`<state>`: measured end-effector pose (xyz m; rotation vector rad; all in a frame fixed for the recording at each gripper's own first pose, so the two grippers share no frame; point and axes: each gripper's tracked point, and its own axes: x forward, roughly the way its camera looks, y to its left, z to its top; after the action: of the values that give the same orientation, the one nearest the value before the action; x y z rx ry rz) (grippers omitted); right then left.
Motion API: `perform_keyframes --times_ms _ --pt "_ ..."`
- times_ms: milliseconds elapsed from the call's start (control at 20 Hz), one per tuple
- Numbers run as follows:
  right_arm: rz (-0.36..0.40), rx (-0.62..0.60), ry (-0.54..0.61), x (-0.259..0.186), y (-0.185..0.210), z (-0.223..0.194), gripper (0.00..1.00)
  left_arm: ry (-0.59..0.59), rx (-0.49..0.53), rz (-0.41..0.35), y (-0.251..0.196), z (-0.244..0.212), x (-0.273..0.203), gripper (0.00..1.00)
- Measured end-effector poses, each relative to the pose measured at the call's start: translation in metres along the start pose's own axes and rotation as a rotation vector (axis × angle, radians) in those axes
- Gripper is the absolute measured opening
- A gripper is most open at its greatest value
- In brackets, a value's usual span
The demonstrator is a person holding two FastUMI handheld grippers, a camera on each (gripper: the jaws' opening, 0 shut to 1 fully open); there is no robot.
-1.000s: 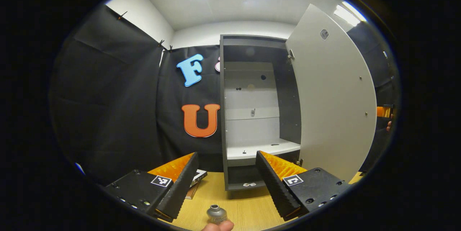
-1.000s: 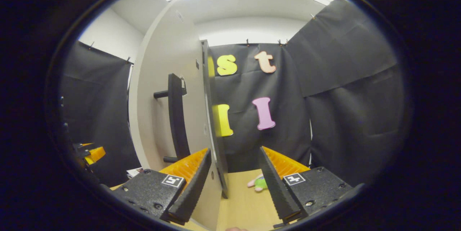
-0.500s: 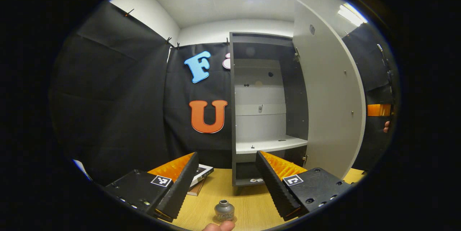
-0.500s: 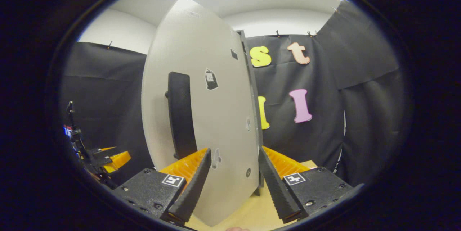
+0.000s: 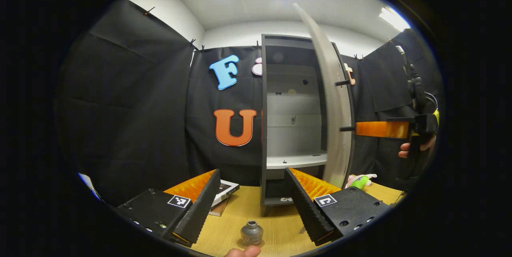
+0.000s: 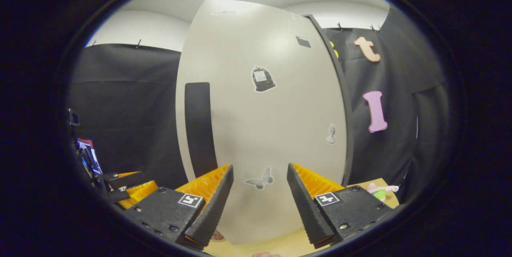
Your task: Open the cabinet door with the right hand, grasp the bottle in the cabinet with the left hand and place it on the coaster, then close the cabinet door with the right hand.
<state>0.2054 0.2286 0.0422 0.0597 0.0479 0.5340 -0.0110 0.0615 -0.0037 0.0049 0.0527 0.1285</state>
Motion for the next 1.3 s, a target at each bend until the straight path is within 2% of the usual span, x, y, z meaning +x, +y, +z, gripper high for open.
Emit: perform_keyframes --times_ms 150,200,350,600,850,900,950,1050,1250,1300 --pt "0.02 -0.026 0.001 0.04 0.022 -0.005 0.88 0.006 0.007 0.009 0.005 -0.002 -0.001 1.0" --pt "0.004 -0.043 -0.008 0.052 0.022 -0.004 0.88 0.011 0.01 0.012 0.007 -0.004 -0.001 0.96" --pt "-0.045 -0.063 -0.043 0.073 0.015 0.003 0.88 0.024 0.013 0.015 0.008 -0.008 -0.002 0.96" --pt "-0.076 -0.041 -0.033 0.079 0.006 -0.002 0.88 0.035 0.015 0.015 0.005 -0.013 -0.008 0.96" --pt "-0.098 -0.05 -0.039 0.026 0.002 0.002 0.88 0.063 -0.002 0.004 -0.005 -0.025 -0.014 0.96" --pt "-0.101 -0.051 -0.039 0.011 0.002 0.003 0.92 0.067 -0.009 -0.001 -0.007 -0.026 -0.015 0.96" --pt "-0.107 -0.053 -0.04 -0.004 0.0 0.003 0.88 0.072 -0.015 -0.005 -0.009 -0.028 -0.017 0.96" --pt "-0.128 -0.053 -0.047 -0.035 -0.005 0.005 0.88 0.068 -0.024 -0.009 -0.014 -0.029 -0.018 0.96" --pt "-0.221 -0.083 -0.079 -0.098 -0.032 0.009 0.89 0.072 -0.049 -0.028 -0.024 -0.034 -0.021 0.95" --pt "-0.246 -0.097 -0.085 -0.11 -0.04 0.007 0.85 0.066 -0.058 -0.033 -0.027 -0.033 -0.022 0.95"
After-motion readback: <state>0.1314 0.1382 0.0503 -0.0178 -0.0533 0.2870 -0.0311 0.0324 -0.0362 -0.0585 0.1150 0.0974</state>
